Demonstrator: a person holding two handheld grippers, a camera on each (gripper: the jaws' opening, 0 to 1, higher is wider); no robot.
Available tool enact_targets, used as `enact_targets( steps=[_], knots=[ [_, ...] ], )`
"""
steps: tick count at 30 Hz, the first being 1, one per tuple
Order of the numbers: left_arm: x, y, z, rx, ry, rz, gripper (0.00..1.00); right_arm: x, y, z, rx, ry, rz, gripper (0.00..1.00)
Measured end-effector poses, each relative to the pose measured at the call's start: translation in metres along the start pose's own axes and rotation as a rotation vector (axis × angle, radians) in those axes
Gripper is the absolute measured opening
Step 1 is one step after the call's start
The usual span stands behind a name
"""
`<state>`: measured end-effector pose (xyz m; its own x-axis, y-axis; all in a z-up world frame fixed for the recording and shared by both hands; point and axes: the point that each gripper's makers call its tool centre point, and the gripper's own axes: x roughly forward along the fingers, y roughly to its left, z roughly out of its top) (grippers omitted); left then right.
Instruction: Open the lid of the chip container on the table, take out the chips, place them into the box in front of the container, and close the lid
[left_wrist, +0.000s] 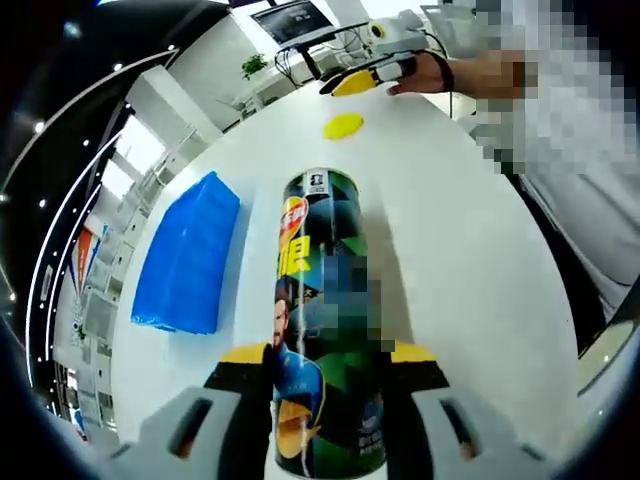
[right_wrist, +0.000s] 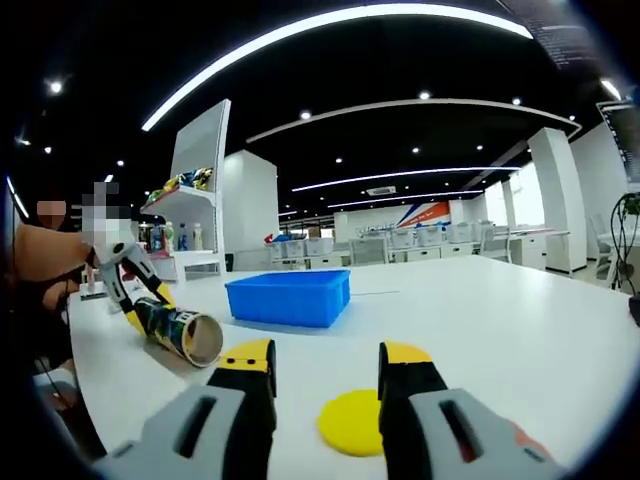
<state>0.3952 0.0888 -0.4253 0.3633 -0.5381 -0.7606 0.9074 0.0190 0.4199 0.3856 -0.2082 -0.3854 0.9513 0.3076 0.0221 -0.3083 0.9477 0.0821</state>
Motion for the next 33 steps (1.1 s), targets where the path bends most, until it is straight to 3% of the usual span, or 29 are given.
enact_targets(
  steps=[6, 14, 22, 25, 33],
  knots=[
    [0.000, -0.001, 0.000, 0.017, 0.012, -0.005, 0.42, 0.000, 0.002, 0.000, 0.005, -0.007, 0.001, 0.36],
    [0.001, -0.002, -0.001, 0.022, 0.020, -0.014, 0.43, 0.000, 0.006, -0.013, 0.008, 0.049, 0.028, 0.36],
    [0.002, 0.000, -0.002, 0.026, 0.033, -0.023, 0.43, 0.001, 0.012, -0.013, 0.012, 0.061, 0.059, 0.35],
    [0.003, 0.000, -0.003, 0.030, 0.040, -0.024, 0.43, 0.001, 0.020, -0.007, 0.071, 0.045, 0.099, 0.31],
    [0.005, 0.000, -0.003, 0.048, 0.069, -0.042, 0.43, 0.012, 0.041, -0.029, 0.067, 0.186, 0.205, 0.30]
  ],
)
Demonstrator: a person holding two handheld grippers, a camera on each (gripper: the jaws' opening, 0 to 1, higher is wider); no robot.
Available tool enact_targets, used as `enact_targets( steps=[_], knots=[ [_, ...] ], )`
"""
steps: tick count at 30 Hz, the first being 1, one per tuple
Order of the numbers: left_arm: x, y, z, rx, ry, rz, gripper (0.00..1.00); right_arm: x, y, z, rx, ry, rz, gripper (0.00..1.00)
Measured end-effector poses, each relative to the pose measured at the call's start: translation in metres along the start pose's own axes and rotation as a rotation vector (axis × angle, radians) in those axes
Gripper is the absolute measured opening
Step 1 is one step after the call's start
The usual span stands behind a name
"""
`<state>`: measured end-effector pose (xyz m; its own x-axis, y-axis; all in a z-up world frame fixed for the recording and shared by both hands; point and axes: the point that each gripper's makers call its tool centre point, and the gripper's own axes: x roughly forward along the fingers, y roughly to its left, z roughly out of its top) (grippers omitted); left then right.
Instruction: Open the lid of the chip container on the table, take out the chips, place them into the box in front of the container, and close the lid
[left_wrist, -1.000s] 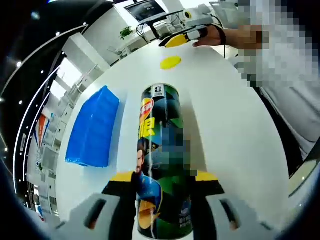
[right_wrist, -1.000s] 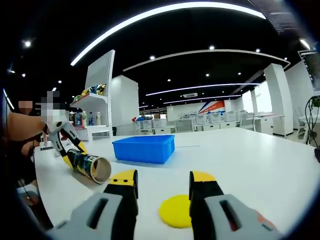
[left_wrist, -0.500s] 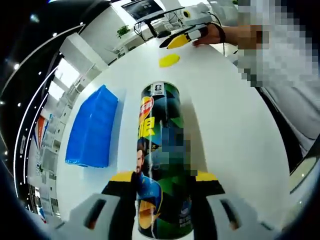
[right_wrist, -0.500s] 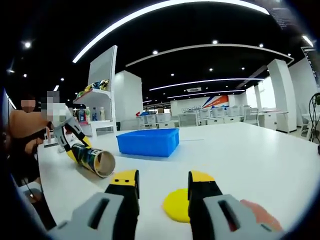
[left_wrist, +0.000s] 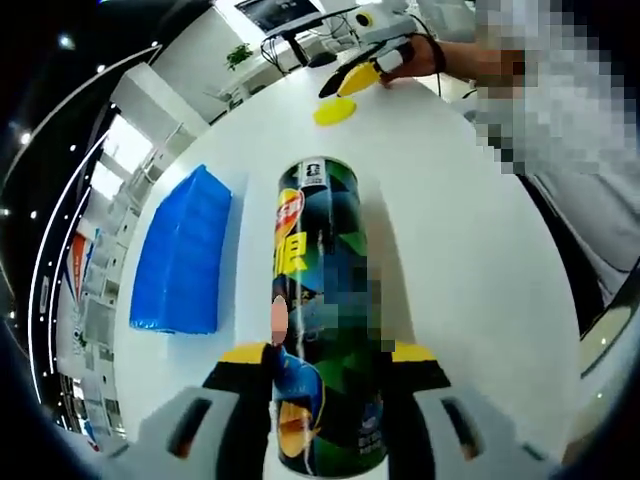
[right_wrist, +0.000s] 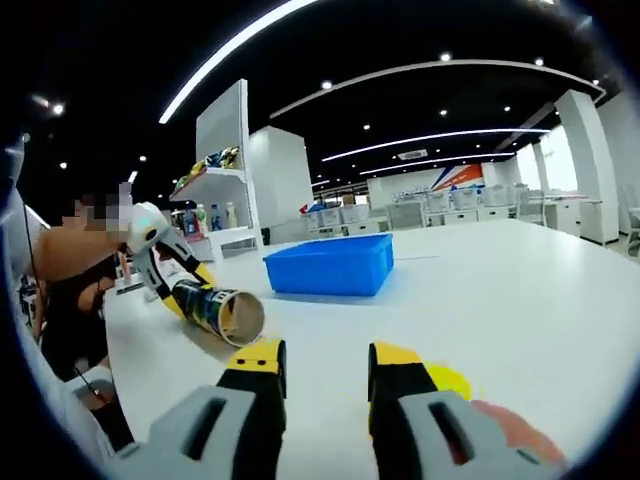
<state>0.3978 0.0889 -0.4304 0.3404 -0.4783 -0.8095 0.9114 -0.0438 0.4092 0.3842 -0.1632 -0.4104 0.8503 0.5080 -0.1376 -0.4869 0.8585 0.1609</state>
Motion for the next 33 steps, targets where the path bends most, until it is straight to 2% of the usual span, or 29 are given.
enact_targets(
  steps=[5, 15, 24, 33],
  knots=[
    [0.001, 0.003, -0.001, -0.012, 0.006, -0.030, 0.44, 0.007, 0.008, -0.005, -0.002, 0.038, 0.042, 0.30],
    [0.004, 0.005, -0.002, -0.038, 0.013, -0.071, 0.45, 0.008, 0.011, -0.005, 0.006, 0.026, 0.067, 0.30],
    [0.002, 0.019, 0.007, -0.035, -0.012, -0.028, 0.45, 0.009, 0.009, -0.010, -0.010, 0.037, 0.080, 0.30],
    [0.010, 0.021, 0.003, -0.024, 0.014, -0.028, 0.49, 0.009, 0.009, -0.009, -0.006, 0.031, 0.080, 0.30]
  ],
)
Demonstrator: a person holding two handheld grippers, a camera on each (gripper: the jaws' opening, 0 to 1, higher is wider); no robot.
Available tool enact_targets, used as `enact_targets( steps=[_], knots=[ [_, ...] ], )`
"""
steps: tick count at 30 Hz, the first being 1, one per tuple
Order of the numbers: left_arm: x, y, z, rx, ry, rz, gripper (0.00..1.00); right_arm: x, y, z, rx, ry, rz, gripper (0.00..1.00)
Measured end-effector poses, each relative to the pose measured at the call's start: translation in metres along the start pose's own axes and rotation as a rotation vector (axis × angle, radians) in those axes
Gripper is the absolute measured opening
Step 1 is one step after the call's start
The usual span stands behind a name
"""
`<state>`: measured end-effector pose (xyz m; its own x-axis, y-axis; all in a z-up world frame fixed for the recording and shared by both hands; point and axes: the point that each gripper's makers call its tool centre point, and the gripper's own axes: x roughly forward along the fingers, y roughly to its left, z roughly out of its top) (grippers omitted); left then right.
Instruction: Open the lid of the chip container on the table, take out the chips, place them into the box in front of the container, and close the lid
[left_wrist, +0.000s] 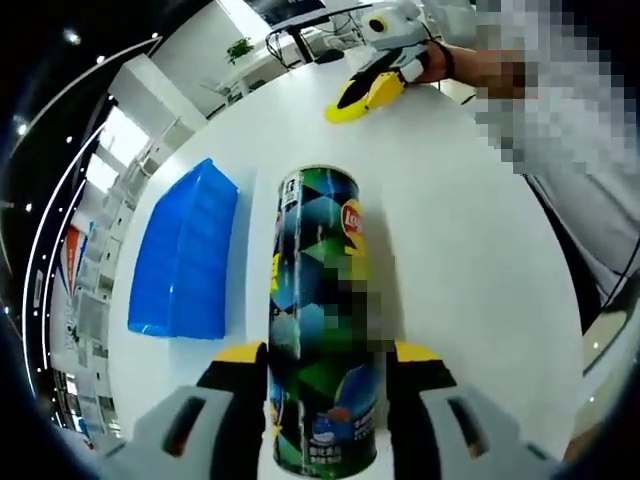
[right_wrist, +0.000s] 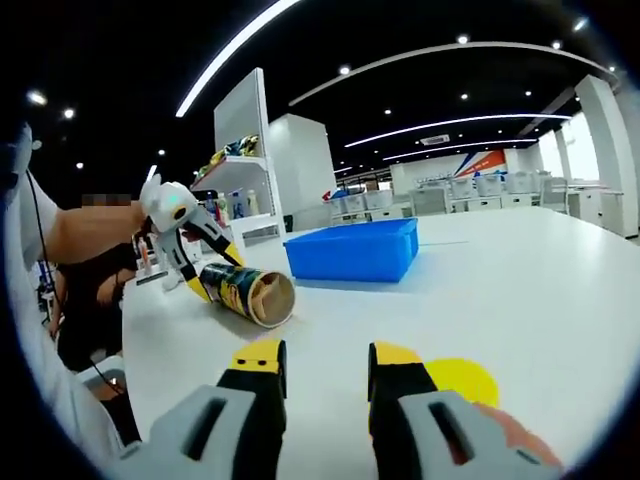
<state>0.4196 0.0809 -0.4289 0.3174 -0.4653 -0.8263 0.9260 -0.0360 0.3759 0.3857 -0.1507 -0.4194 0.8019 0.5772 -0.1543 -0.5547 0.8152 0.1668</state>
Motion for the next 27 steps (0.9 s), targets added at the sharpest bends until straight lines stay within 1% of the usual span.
enact_targets(
  steps=[3, 10, 15, 17, 18, 20, 22, 25, 27],
  knots=[
    [0.003, 0.001, -0.002, 0.021, 0.009, 0.005, 0.49, 0.000, 0.000, 0.000, 0.000, 0.001, 0.000, 0.30],
    [0.007, 0.008, -0.005, 0.033, 0.016, 0.011, 0.46, 0.000, 0.002, 0.001, -0.006, 0.005, 0.004, 0.30],
    [0.007, 0.009, -0.005, 0.014, 0.010, 0.000, 0.46, 0.000, 0.001, -0.001, -0.009, 0.011, 0.000, 0.30],
    [0.005, 0.005, -0.004, -0.015, 0.003, -0.027, 0.46, 0.001, 0.000, 0.000, 0.004, 0.009, -0.004, 0.30],
    [0.005, 0.003, -0.003, -0.012, -0.003, -0.036, 0.46, 0.001, 0.000, 0.000, 0.009, 0.010, 0.000, 0.30],
    [0.004, 0.000, -0.003, -0.002, -0.011, -0.043, 0.46, 0.002, 0.009, 0.003, 0.041, 0.004, 0.043, 0.30],
    [0.004, -0.001, -0.003, 0.004, -0.013, -0.040, 0.46, 0.004, 0.012, 0.003, 0.040, 0.031, 0.060, 0.27],
    [0.002, -0.005, -0.002, 0.000, -0.010, -0.041, 0.46, 0.011, 0.010, 0.002, 0.027, 0.071, 0.053, 0.25],
    [0.001, -0.007, -0.002, 0.004, -0.011, -0.041, 0.46, 0.015, 0.012, 0.003, 0.110, 0.102, 0.069, 0.25]
  ],
)
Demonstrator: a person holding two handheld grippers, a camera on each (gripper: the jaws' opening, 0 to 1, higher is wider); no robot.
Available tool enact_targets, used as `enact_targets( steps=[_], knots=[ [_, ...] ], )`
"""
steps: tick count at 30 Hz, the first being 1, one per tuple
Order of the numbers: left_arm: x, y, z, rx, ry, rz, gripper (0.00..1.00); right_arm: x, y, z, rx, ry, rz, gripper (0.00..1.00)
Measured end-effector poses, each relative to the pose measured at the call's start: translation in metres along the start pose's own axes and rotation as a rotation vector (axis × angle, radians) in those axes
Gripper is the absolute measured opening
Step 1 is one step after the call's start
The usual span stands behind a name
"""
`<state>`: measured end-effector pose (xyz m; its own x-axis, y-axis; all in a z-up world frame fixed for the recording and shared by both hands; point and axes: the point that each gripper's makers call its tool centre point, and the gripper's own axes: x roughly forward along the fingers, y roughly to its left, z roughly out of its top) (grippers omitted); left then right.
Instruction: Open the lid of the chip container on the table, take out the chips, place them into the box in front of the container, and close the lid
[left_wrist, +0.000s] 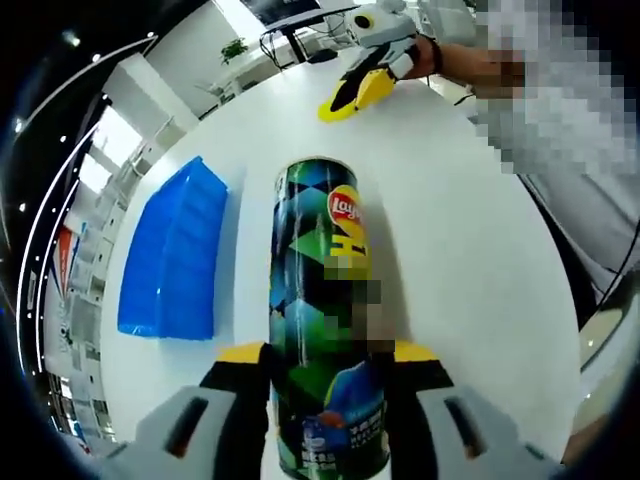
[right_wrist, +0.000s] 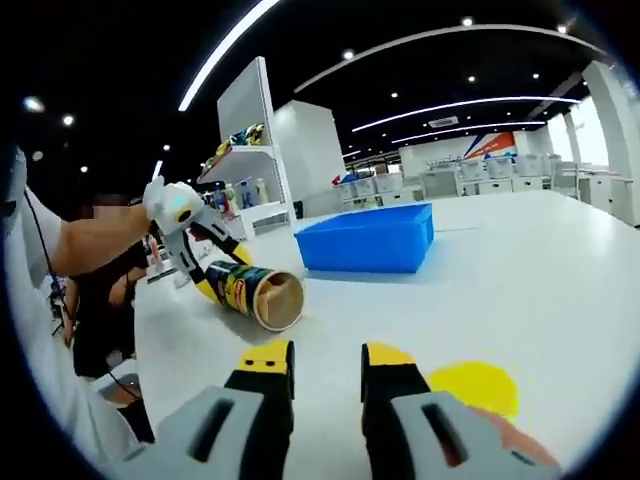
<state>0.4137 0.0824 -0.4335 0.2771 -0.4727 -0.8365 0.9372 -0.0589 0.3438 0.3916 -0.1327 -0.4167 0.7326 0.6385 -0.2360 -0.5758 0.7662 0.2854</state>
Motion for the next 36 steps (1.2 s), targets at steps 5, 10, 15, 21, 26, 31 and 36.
enact_targets(
  steps=[5, 10, 15, 21, 26, 31, 36],
  knots=[
    [-0.002, -0.002, -0.001, 0.022, -0.011, 0.029, 0.46, 0.020, 0.017, 0.008, 0.182, 0.037, 0.138, 0.25],
    [-0.005, -0.007, -0.004, 0.034, 0.003, 0.025, 0.46, 0.031, 0.021, 0.015, 0.311, 0.049, 0.200, 0.25],
    [-0.007, -0.011, -0.005, 0.034, 0.009, 0.027, 0.46, 0.045, 0.017, 0.015, 0.426, 0.097, 0.221, 0.24],
    [-0.007, -0.012, -0.005, 0.027, 0.002, 0.021, 0.46, 0.066, 0.034, 0.002, 0.470, 0.216, 0.273, 0.24],
    [-0.007, -0.012, -0.006, 0.022, 0.002, 0.015, 0.46, 0.074, 0.049, -0.005, 0.448, 0.279, 0.282, 0.24],
    [-0.007, -0.013, -0.006, 0.010, -0.009, 0.008, 0.46, 0.079, 0.062, -0.008, 0.440, 0.324, 0.294, 0.24],
    [-0.007, -0.013, -0.006, 0.010, -0.008, 0.005, 0.46, 0.083, 0.064, -0.010, 0.444, 0.364, 0.300, 0.24]
  ],
)
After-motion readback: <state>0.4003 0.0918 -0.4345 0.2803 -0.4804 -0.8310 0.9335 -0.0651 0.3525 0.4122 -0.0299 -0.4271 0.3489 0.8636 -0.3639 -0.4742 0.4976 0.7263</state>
